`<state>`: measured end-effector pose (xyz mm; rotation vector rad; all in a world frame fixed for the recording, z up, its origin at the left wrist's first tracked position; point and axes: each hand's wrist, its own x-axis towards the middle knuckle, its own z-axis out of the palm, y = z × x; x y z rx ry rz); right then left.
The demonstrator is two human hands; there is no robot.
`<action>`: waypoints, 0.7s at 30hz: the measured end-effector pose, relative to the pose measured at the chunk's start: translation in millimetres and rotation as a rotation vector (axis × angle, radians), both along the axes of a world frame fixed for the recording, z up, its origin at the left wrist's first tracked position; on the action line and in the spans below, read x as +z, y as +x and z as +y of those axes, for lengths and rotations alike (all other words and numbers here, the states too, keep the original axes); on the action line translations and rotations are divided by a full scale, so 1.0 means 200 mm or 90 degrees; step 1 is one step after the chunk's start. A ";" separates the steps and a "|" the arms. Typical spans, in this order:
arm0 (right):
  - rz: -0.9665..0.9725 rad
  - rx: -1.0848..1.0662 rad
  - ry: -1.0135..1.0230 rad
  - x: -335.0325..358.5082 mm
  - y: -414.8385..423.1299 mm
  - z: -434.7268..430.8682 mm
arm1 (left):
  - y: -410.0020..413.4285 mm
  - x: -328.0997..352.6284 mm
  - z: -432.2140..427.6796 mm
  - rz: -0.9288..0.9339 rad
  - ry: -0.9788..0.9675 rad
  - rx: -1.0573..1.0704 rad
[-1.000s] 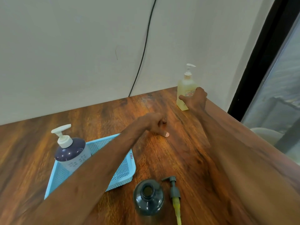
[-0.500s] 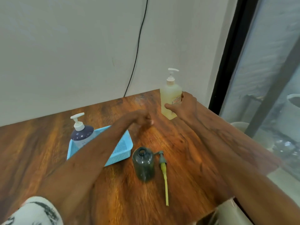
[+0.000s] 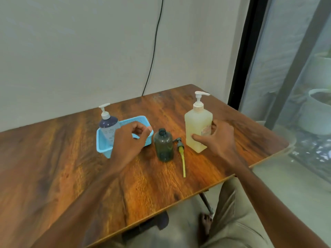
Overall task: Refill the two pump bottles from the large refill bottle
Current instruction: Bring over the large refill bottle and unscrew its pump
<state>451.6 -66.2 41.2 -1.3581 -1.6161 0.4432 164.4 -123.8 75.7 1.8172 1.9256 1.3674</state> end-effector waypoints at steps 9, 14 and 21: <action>0.021 0.002 -0.004 -0.14 0.03 -0.16 | 0.30 -0.17 -0.31 -0.007 0.009 -0.137; 0.051 0.015 0.001 -0.14 0.04 -0.20 | 0.50 -0.19 -0.24 -0.007 0.010 -0.194; 0.067 0.007 0.021 -0.13 0.00 -0.25 | 0.70 -0.10 -0.06 -0.052 0.058 -0.220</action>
